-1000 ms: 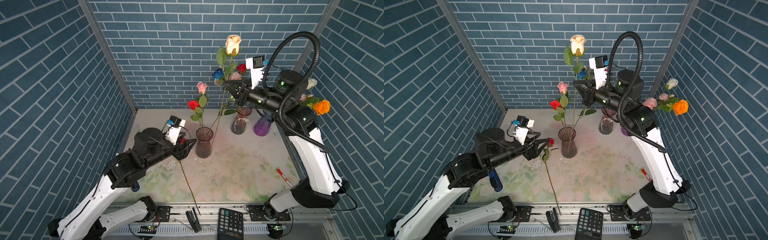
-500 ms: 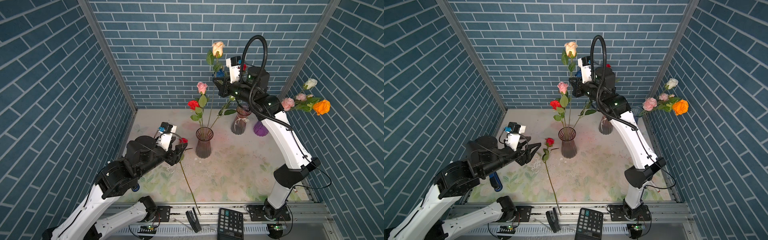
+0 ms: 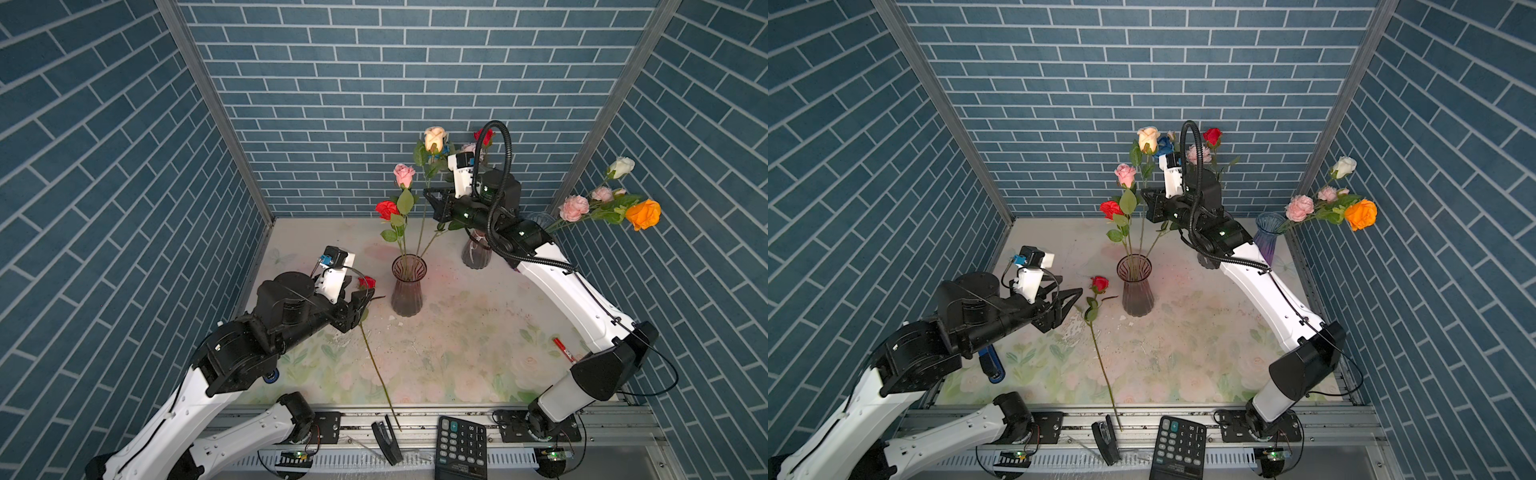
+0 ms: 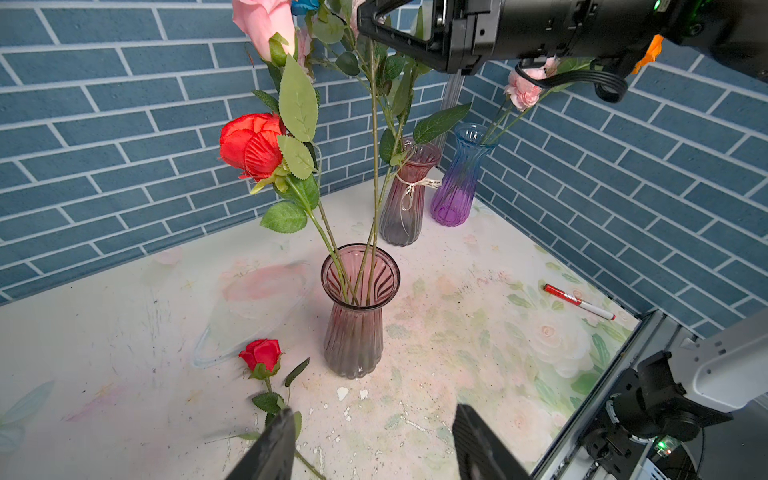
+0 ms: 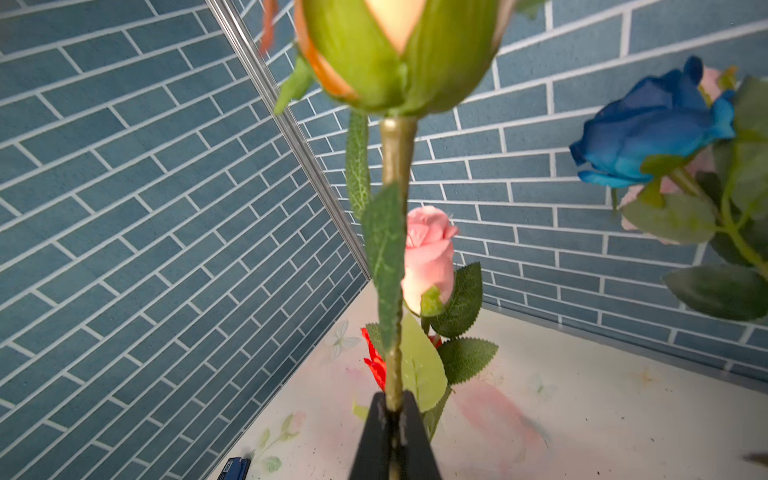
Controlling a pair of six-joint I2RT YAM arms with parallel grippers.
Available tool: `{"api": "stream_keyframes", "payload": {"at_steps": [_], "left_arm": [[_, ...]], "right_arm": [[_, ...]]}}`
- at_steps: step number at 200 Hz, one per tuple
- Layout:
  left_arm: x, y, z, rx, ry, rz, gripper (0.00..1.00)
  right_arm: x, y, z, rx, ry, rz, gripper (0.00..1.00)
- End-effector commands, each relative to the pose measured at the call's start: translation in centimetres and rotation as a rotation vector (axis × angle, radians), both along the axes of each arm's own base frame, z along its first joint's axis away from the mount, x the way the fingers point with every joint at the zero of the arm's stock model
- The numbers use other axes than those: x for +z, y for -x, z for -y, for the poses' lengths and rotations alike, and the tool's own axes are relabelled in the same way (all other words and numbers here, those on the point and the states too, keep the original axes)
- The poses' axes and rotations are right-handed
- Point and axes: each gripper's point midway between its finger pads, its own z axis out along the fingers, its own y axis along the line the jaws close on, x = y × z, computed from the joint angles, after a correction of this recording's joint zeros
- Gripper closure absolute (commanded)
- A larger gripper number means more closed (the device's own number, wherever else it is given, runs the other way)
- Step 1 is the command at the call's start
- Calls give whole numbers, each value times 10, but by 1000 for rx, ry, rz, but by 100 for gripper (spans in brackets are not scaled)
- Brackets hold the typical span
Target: Arrange the flowers into the vase
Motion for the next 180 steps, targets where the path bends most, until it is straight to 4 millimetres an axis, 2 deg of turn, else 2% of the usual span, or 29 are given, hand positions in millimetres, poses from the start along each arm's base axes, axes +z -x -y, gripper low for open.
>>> {"api": "stream_keyframes", "payload": {"at_steps": [1,31,63,83,93,119,154,180], "left_arm": [[3,-2,3,-6,3,-5,41],[4,-4,4,-1,12,-10,40],[2,-4,7,-2,24,-21,41],[-1,-4,9,-6,27,-31,41],[-2,-4,9,-6,29,-34,41],[0,-3,9,-11,36,-29,41],[-1,-3,11,-3,65,-52,41],[-3,-3,13,11,100,-97,40]], "right_arm": [[18,8,6,-17,-87,30,100],[2,8,4,-9,-64,-3,100],[-4,10,1,11,-43,-21,100],[0,13,5,7,0,-8,62],[6,13,10,-11,22,4,51],[18,17,27,-50,90,16,48],[38,41,50,-70,122,45,44],[35,55,67,-34,136,-6,41]]}}
